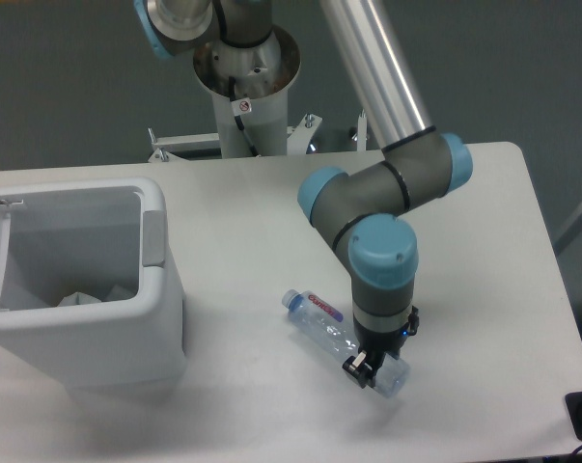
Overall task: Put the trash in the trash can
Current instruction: 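Grip the bottle and rotate it to align with the gripper, then lift the bottle and carry it over the white bin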
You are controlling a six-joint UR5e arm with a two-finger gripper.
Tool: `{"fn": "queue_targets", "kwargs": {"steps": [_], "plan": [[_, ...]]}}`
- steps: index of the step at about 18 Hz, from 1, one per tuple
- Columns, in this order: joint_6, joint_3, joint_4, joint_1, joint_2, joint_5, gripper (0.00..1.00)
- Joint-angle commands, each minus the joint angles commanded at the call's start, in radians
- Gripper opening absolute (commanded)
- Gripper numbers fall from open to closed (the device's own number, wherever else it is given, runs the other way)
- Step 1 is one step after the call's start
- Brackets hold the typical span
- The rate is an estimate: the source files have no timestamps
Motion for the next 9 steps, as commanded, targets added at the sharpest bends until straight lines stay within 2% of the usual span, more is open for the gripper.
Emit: {"fn": "queue_targets", "kwargs": {"steps": [4, 7, 9], "plan": [[0.043, 0.023, 0.002, 0.003, 0.017, 0.0, 0.56], [0.101, 0.058, 0.002, 0.005, 0.064, -0.008, 0.56], [0.159, 0.067, 0.037, 0.003, 0.121, -0.067, 0.56]]}}
